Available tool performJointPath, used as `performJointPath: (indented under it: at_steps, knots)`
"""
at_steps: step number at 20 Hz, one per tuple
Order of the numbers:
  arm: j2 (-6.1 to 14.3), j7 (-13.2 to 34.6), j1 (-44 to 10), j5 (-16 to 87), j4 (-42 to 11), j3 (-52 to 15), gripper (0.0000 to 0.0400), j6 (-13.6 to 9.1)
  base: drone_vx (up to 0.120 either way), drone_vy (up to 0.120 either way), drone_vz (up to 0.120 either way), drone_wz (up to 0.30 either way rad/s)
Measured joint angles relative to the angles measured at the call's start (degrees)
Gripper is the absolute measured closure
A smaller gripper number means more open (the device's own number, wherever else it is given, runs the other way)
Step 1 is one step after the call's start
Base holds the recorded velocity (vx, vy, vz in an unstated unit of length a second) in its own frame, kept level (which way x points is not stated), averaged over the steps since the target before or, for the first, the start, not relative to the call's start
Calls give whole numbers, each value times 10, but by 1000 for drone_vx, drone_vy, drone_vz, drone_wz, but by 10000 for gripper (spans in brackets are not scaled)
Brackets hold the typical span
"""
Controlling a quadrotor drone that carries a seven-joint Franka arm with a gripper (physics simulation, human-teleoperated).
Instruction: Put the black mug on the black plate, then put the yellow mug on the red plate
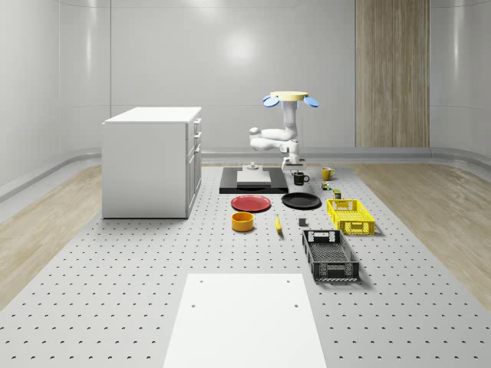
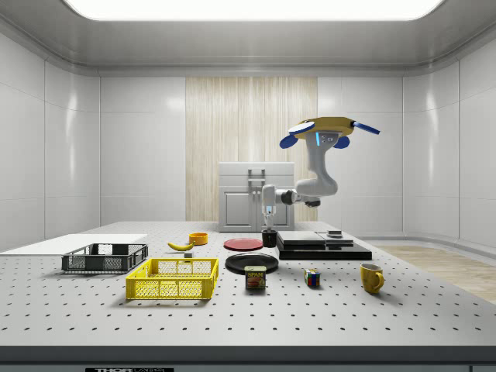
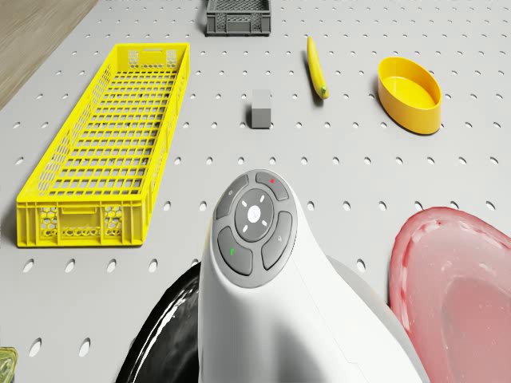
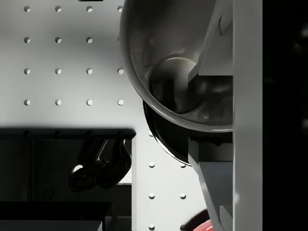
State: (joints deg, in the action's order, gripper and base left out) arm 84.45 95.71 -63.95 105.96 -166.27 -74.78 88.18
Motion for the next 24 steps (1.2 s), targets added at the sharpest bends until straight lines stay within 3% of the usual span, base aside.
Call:
performJointPath:
  at_steps: [7,12,24]
  knots:
    - [4,1,-1,-2,0,-1,290,4,120,0,-69,0]
    - [7,2,-2,-3,0,-1,290,7,88,0,0,0]
    - [17,0,-13,67,21,74,290,41,3,0,0,0]
